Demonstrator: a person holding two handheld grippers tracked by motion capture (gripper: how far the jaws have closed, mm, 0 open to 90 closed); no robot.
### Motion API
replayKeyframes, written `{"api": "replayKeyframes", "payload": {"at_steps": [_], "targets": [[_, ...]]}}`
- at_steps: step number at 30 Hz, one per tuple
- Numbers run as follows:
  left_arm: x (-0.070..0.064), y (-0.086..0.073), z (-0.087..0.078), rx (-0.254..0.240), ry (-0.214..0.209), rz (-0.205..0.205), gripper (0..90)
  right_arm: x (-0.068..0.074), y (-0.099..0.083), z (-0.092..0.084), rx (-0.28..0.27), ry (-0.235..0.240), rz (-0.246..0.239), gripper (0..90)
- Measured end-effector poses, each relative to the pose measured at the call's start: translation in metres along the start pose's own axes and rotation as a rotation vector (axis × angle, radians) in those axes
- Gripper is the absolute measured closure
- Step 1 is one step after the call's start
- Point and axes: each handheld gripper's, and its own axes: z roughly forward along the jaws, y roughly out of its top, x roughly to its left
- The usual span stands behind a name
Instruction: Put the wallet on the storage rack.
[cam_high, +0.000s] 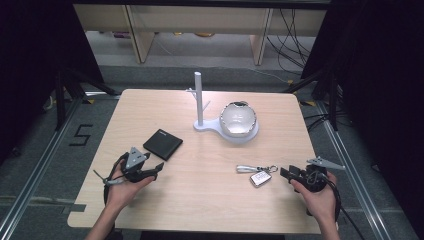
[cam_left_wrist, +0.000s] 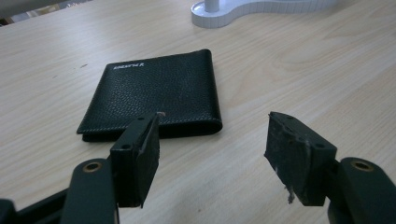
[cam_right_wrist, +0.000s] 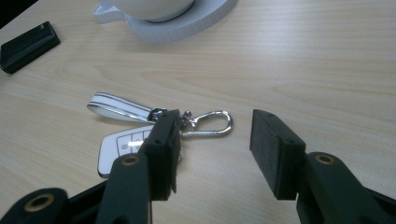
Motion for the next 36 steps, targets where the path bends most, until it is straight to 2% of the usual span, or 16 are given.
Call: {"api": "replayKeyframes", "payload": {"at_steps": [4, 6, 7, 8, 9, 10, 12, 13, 19, 22, 24, 25, 27, 30, 34, 36], "targets": [[0.000, 0.007, 0.011, 0.067, 0.000, 0.034, 35.9, 0.006, 0.002, -0.002, 0.005, -0.004, 0.043, 53.8], [0.006, 0.011, 0.019, 0.121, 0.005, 0.105, 37.1, 0.004, 0.004, -0.003, -0.004, -0.008, -0.008, 53.7], [0.005, 0.014, 0.028, 0.117, 0.008, 0.101, 37.5, 0.008, 0.004, -0.005, 0.006, -0.008, 0.023, 53.7], [0.005, 0.017, 0.033, 0.126, 0.010, 0.106, 37.6, 0.005, 0.005, -0.007, 0.009, -0.032, -0.023, 53.6], [0.005, 0.017, 0.033, 0.126, 0.010, 0.106, 37.6, 0.005, 0.005, -0.007, 0.009, -0.032, -0.023, 53.6], [0.008, 0.019, 0.037, 0.148, 0.003, 0.133, 37.6, 0.009, 0.004, -0.006, -0.001, 0.011, 0.036, 53.6], [0.008, 0.023, 0.046, 0.177, 0.004, 0.130, 37.4, 0.009, 0.005, -0.007, 0.006, -0.006, 0.036, 53.7], [0.005, 0.024, 0.052, 0.208, 0.007, 0.086, 37.3, 0.008, 0.006, -0.007, -0.007, 0.005, 0.036, 53.7], [0.005, 0.035, 0.068, 0.261, 0.042, 0.066, 37.3, 0.008, 0.007, -0.009, -0.009, 0.007, 0.040, 53.6], [0.005, 0.038, 0.071, 0.296, 0.053, 0.088, 38.0, 0.008, 0.007, -0.010, 0.008, -0.005, 0.037, 53.6], [0.005, 0.041, 0.075, 0.335, 0.070, 0.139, 38.8, 0.006, 0.006, -0.009, -0.008, 0.011, 0.014, 53.5], [0.005, 0.044, 0.077, 0.348, 0.070, 0.191, 39.6, 0.005, 0.007, -0.009, -0.009, 0.009, -0.006, 53.4], [0.002, 0.045, 0.078, 0.369, 0.077, 0.168, 40.3, 0.007, 0.006, -0.009, 0.002, 0.020, 0.032, 53.3], [0.003, 0.050, 0.080, 0.399, 0.071, 0.202, 41.5, 0.008, 0.006, -0.008, 0.001, 0.015, 0.036, 53.1], [0.003, 0.054, 0.081, 0.426, 0.071, 0.193, 48.6, 0.006, 0.006, -0.005, 0.003, 0.029, -0.007, 53.0], [0.002, 0.055, 0.082, 0.436, 0.070, 0.194, 51.2, 0.008, 0.005, -0.006, 0.007, 0.029, 0.020, 53.0]]}}
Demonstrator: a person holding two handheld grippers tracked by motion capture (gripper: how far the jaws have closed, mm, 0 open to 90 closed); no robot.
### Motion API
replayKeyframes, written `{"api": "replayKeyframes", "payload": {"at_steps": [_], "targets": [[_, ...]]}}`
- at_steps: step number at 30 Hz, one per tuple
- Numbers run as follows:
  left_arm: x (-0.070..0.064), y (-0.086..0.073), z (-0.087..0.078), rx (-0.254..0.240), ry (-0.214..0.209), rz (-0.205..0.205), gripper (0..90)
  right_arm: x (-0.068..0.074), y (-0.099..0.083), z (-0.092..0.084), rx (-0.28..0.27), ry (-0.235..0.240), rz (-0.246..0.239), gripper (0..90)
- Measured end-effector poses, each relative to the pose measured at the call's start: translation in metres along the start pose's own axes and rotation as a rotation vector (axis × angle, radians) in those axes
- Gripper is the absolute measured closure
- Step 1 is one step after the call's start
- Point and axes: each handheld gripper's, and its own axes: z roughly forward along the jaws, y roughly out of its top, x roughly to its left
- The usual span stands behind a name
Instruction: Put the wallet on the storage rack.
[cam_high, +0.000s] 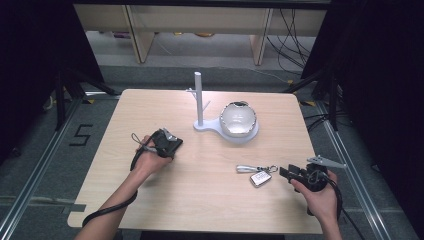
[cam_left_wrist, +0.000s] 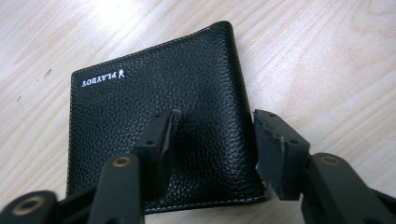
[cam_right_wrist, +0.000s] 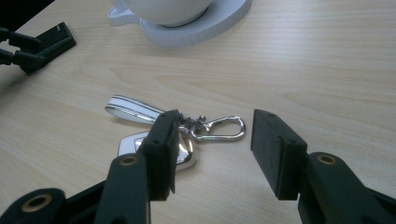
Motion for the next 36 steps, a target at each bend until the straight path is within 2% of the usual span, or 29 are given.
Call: {"api": "replayKeyframes", "payload": {"at_steps": [2, 3, 4, 5, 6, 7, 8, 9, 11, 12, 13, 14, 15, 16, 17, 18, 20, 21, 22, 24, 26, 27, 29, 30, 31, 33, 34, 35, 36], "targets": [[-0.005, 0.000, -0.001, 0.012, -0.003, -0.006, 55.7, 0.001, 0.000, -0.002, 0.007, 0.008, 0.015, 53.0], [-0.005, 0.002, -0.001, 0.004, 0.011, 0.035, 58.5, 0.000, 0.000, -0.002, 0.007, 0.001, 0.011, 53.0], [-0.007, 0.002, -0.002, 0.004, 0.016, 0.041, 62.2, 0.000, 0.000, -0.003, 0.015, -0.018, 0.008, 53.0], [-0.009, 0.002, -0.003, -0.005, 0.020, 0.047, 65.9, -0.002, 0.000, -0.004, 0.012, -0.004, -0.018, 53.0], [-0.011, 0.001, -0.004, 0.000, 0.015, 0.021, 69.7, -0.003, 0.000, -0.002, -0.005, 0.009, -0.015, 53.0], [-0.009, 0.002, -0.005, -0.010, 0.022, 0.057, 72.8, -0.002, 0.000, -0.003, -0.007, 0.004, -0.010, 53.0], [-0.009, 0.001, -0.005, -0.014, 0.018, 0.053, 75.3, -0.001, 0.000, -0.003, -0.001, 0.001, 0.010, 53.0], [-0.009, 0.001, -0.005, -0.024, 0.008, 0.049, 77.1, -0.003, 0.000, -0.004, -0.007, -0.002, -0.026, 53.0], [-0.006, 0.001, -0.006, -0.023, 0.006, 0.055, 79.0, -0.003, 0.002, -0.006, 0.009, -0.035, -0.039, 53.0], [-0.005, 0.001, -0.007, -0.023, -0.004, 0.056, 79.5, 0.001, 0.001, -0.006, 0.013, -0.017, 0.007, 53.0], [-0.004, 0.001, -0.008, -0.029, -0.008, 0.050, 80.0, 0.001, 0.002, -0.005, -0.001, 0.010, 0.010, 52.9], [-0.003, 0.001, -0.009, -0.036, -0.007, 0.055, 80.4, 0.002, 0.002, -0.005, -0.007, 0.009, 0.001, 52.9], [-0.002, 0.001, -0.011, -0.038, -0.010, 0.060, 80.8, 0.000, 0.005, -0.006, -0.003, -0.012, -0.047, 53.0], [-0.001, 0.001, -0.015, -0.039, -0.015, 0.060, 81.1, 0.003, 0.006, -0.006, -0.003, 0.007, -0.027, 53.0], [0.000, 0.001, -0.017, -0.043, -0.015, 0.058, 81.3, 0.004, 0.008, -0.007, 0.006, -0.004, -0.057, 53.1], [0.000, 0.001, -0.022, -0.043, -0.018, 0.045, 81.5, 0.007, 0.010, -0.006, 0.003, 0.012, -0.042, 53.1], [0.003, 0.002, -0.032, -0.065, -0.035, 0.040, 81.6, 0.012, 0.016, -0.006, 0.024, 0.008, -0.087, 53.1], [0.005, 0.002, -0.037, -0.081, -0.046, 0.035, 81.7, 0.014, 0.020, -0.005, 0.027, 0.024, -0.145, 53.1], [0.006, 0.003, -0.042, -0.092, -0.055, 0.037, 81.7, 0.019, 0.023, -0.003, 0.035, 0.046, -0.155, 52.9], [0.006, 0.006, -0.052, -0.114, -0.074, 0.044, 81.8, 0.028, 0.032, 0.000, 0.062, 0.052, -0.243, 52.1], [0.003, 0.009, -0.063, -0.133, -0.091, 0.058, 81.8, 0.041, 0.041, 0.002, 0.107, 0.053, -0.323, 50.7], [0.003, 0.012, -0.067, -0.156, -0.095, 0.100, 81.9, 0.048, 0.045, 0.005, 0.119, 0.059, -0.367, 49.7], [-0.005, 0.015, -0.077, -0.151, -0.138, 0.099, 81.9, 0.061, 0.053, 0.011, 0.139, 0.079, -0.475, 48.6], [-0.009, 0.017, -0.081, -0.155, -0.154, 0.109, 82.0, 0.071, 0.056, 0.014, 0.164, 0.095, -0.492, 48.3], [-0.013, 0.019, -0.085, -0.164, -0.161, 0.114, 82.1, 0.077, 0.061, 0.017, 0.167, 0.110, -0.559, 47.9], [-0.021, 0.023, -0.091, -0.178, -0.182, 0.141, 82.2, 0.092, 0.069, 0.024, 0.195, 0.140, -0.629, 47.4], [-0.026, 0.026, -0.095, -0.185, -0.185, 0.155, 82.2, 0.099, 0.071, 0.030, 0.171, 0.152, -0.652, 47.1], [-0.026, 0.026, -0.095, -0.185, -0.185, 0.155, 82.3, 0.108, 0.077, 0.033, 0.200, 0.163, -0.696, 46.8], [-0.029, 0.028, -0.097, -0.191, -0.196, 0.170, 82.3, 0.108, 0.077, 0.033, 0.200, 0.163, -0.696, 46.8]]}}
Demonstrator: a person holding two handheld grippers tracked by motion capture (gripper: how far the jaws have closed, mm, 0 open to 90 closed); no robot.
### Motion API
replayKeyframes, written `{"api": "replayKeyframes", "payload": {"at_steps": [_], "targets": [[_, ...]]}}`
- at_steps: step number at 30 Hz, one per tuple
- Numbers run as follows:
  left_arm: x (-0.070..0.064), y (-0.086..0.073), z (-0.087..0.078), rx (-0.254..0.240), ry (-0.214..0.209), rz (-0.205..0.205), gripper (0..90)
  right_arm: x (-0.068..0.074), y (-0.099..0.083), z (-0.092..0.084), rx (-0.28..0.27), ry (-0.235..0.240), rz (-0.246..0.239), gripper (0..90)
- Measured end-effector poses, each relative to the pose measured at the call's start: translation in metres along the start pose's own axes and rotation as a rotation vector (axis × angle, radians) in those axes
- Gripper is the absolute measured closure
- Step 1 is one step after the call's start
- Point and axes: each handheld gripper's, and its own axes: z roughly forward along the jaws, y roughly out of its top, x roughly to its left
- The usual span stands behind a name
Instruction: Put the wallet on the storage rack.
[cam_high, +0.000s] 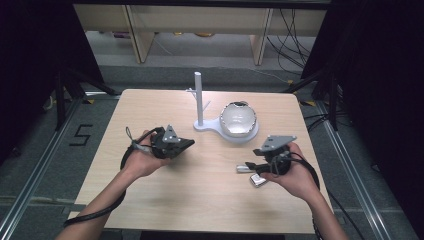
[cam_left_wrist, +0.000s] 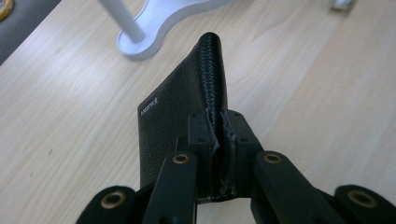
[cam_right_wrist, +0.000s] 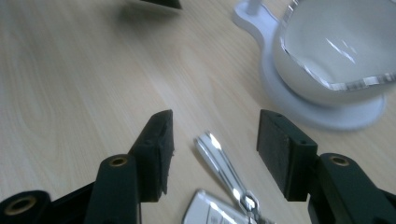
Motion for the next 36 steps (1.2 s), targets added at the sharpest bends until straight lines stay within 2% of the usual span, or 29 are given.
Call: {"api": "replayKeyframes", "payload": {"at_steps": [1, 3, 4, 5, 6, 8, 10, 11, 13, 14, 15, 16, 17, 21, 23, 25, 26, 29, 30, 32, 33, 35, 36], "targets": [[-0.006, 0.006, -0.004, -0.012, -0.016, 0.016, 82.2, 0.004, 0.015, 0.008, -0.005, 0.005, -0.050, 46.1], [-0.009, 0.010, -0.007, -0.022, -0.028, 0.029, 82.2, 0.006, 0.020, 0.010, -0.006, 0.011, -0.061, 45.6], [-0.012, 0.013, -0.010, -0.025, -0.041, 0.040, 82.3, 0.011, 0.036, 0.019, -0.006, 0.038, -0.138, 44.0], [-0.015, 0.017, -0.012, -0.027, -0.048, 0.053, 82.3, 0.011, 0.036, 0.019, -0.006, 0.038, -0.138, 44.0], [-0.019, 0.022, -0.015, -0.037, -0.058, 0.069, 82.2, 0.014, 0.048, 0.026, 0.002, 0.051, -0.191, 42.5], [-0.023, 0.026, -0.017, -0.034, -0.082, 0.094, 82.2, 0.017, 0.059, 0.031, 0.024, 0.055, -0.223, 41.7], [-0.026, 0.028, -0.017, -0.038, -0.092, 0.098, 82.2, 0.018, 0.062, 0.033, 0.019, 0.051, -0.240, 41.5], [-0.030, 0.031, -0.017, -0.038, -0.108, 0.111, 82.2, 0.019, 0.070, 0.039, 0.030, 0.077, -0.258, 40.7], [-0.031, 0.032, -0.016, -0.038, -0.116, 0.120, 82.2, 0.020, 0.072, 0.042, 0.039, 0.088, -0.272, 40.7], [-0.033, 0.034, -0.016, -0.037, -0.122, 0.126, 82.2, 0.020, 0.074, 0.046, 0.046, 0.102, -0.306, 40.2], [-0.035, 0.035, -0.016, -0.038, -0.126, 0.135, 82.1, 0.022, 0.074, 0.049, 0.062, 0.105, -0.306, 40.1], [-0.037, 0.036, -0.015, -0.034, -0.135, 0.139, 82.2, 0.023, 0.074, 0.052, 0.067, 0.101, -0.336, 39.7], [-0.041, 0.038, -0.014, -0.037, -0.148, 0.153, 82.1, 0.026, 0.074, 0.057, 0.083, 0.133, -0.352, 39.7], [-0.047, 0.042, -0.013, -0.037, -0.163, 0.170, 82.1, 0.028, 0.074, 0.062, 0.090, 0.152, -0.366, 40.7], [-0.051, 0.045, -0.013, -0.043, -0.173, 0.189, 82.1, 0.029, 0.072, 0.066, 0.091, 0.174, -0.376, 44.2], [-0.052, 0.047, -0.013, -0.043, -0.175, 0.192, 82.1, 0.031, 0.071, 0.066, 0.103, 0.177, -0.361, 45.4], [-0.054, 0.048, -0.013, -0.049, -0.182, 0.197, 82.1, 0.031, 0.069, 0.068, 0.106, 0.191, -0.389, 47.9], [-0.056, 0.049, -0.013, -0.047, -0.194, 0.207, 82.0, 0.032, 0.068, 0.068, 0.115, 0.199, -0.397, 50.6], [-0.057, 0.049, -0.012, -0.048, -0.195, 0.208, 82.0, 0.032, 0.068, 0.068, 0.121, 0.219, -0.418, 52.3], [-0.058, 0.050, -0.012, -0.047, -0.199, 0.215, 82.0, 0.032, 0.067, 0.067, 0.130, 0.227, -0.412, 54.4], [-0.059, 0.050, -0.012, -0.047, -0.202, 0.217, 82.0, 0.031, 0.068, 0.067, 0.131, 0.235, -0.438, 56.7], [-0.059, 0.051, -0.012, -0.057, -0.202, 0.219, 81.9, 0.033, 0.066, 0.065, 0.133, 0.227, -0.427, 63.5], [-0.058, 0.051, -0.013, -0.057, -0.202, 0.221, 81.8, 0.033, 0.066, 0.065, 0.128, 0.240, -0.442, 67.5]]}}
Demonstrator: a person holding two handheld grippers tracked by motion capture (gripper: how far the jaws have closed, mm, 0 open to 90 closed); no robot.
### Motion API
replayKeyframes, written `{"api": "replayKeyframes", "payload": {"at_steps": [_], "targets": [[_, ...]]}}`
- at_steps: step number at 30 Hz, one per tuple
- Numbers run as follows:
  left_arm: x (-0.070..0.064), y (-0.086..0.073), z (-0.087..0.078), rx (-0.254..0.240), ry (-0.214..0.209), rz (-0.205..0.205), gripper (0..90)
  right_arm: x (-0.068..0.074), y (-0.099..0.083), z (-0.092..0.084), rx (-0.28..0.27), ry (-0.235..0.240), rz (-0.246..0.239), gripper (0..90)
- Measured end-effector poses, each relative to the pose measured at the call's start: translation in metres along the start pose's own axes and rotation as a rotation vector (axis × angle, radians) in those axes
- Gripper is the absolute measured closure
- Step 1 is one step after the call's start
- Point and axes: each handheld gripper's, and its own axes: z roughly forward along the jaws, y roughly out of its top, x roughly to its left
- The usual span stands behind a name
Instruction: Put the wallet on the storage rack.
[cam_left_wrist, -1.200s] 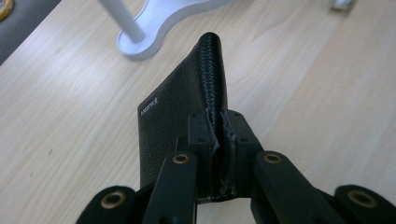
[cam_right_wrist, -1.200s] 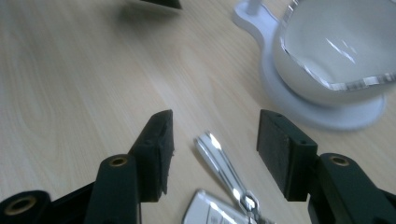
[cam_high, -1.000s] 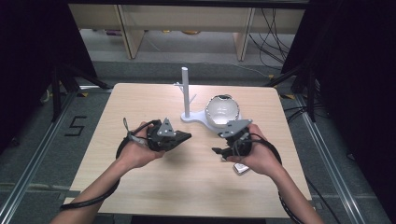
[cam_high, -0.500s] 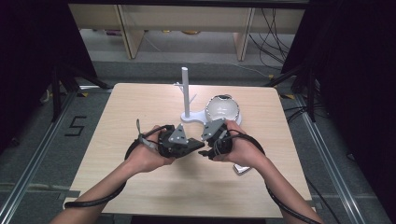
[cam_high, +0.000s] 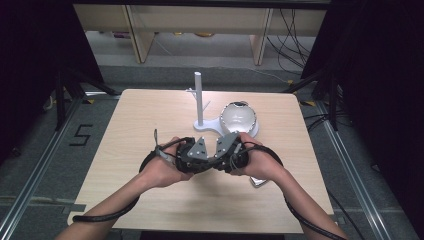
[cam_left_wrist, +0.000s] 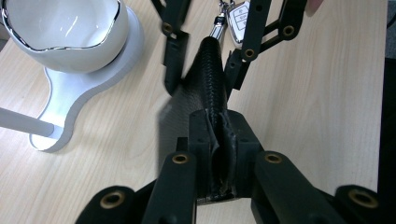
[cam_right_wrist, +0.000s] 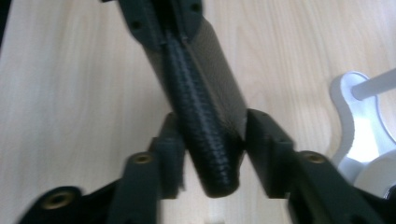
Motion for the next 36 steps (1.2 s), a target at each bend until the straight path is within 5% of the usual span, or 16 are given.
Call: {"api": "replayKeyframes", "payload": {"at_steps": [4, 6, 8, 9, 10, 13, 14, 16, 18, 23, 25, 32, 34, 36], "targets": [[0.003, -0.002, -0.004, -0.049, 0.037, 0.056, 76.7, 0.002, 0.000, -0.004, 0.011, 0.032, -0.023, 78.2], [0.003, -0.003, -0.007, -0.069, 0.069, 0.065, 66.4, 0.002, -0.001, -0.006, 0.017, 0.027, 0.006, 78.8], [0.004, -0.006, -0.010, -0.083, 0.093, 0.063, 59.2, 0.001, -0.002, -0.007, 0.035, 0.002, 0.000, 78.9], [0.005, -0.008, -0.013, -0.095, 0.104, 0.058, 54.2, 0.003, -0.004, -0.009, 0.054, -0.009, 0.063, 78.9], [0.005, -0.011, -0.017, -0.107, 0.118, 0.047, 50.7, -0.004, -0.005, -0.010, 0.041, -0.005, 0.017, 79.0], [0.008, -0.027, -0.030, -0.132, 0.167, 0.010, 43.9, -0.010, -0.013, -0.020, 0.049, -0.030, 0.117, 79.0], [0.008, -0.027, -0.030, -0.132, 0.167, 0.010, 42.9, -0.010, -0.013, -0.020, 0.049, -0.030, 0.117, 79.0], [0.009, -0.039, -0.035, -0.143, 0.194, -0.020, 42.0, -0.017, -0.016, -0.026, 0.031, -0.044, 0.112, 79.0], [0.010, -0.057, -0.040, -0.126, 0.226, -0.056, 39.6, -0.023, -0.020, -0.035, 0.023, -0.047, 0.165, 78.9], [0.011, -0.082, -0.041, -0.119, 0.251, -0.119, 37.2, -0.035, -0.027, -0.045, 0.003, -0.064, 0.197, 79.0], [0.012, -0.103, -0.040, -0.098, 0.288, -0.167, 37.2, -0.041, -0.031, -0.051, 0.003, -0.077, 0.241, 79.0], [0.008, -0.142, -0.034, -0.107, 0.324, -0.287, 36.4, -0.055, -0.037, -0.066, 0.002, -0.110, 0.263, 79.0], [0.009, -0.146, -0.035, -0.093, 0.344, -0.290, 36.2, -0.058, -0.038, -0.070, -0.004, -0.112, 0.261, 79.0], [0.006, -0.161, -0.033, -0.097, 0.403, -0.373, 36.3, -0.061, -0.039, -0.075, -0.007, -0.123, 0.267, 79.0]]}}
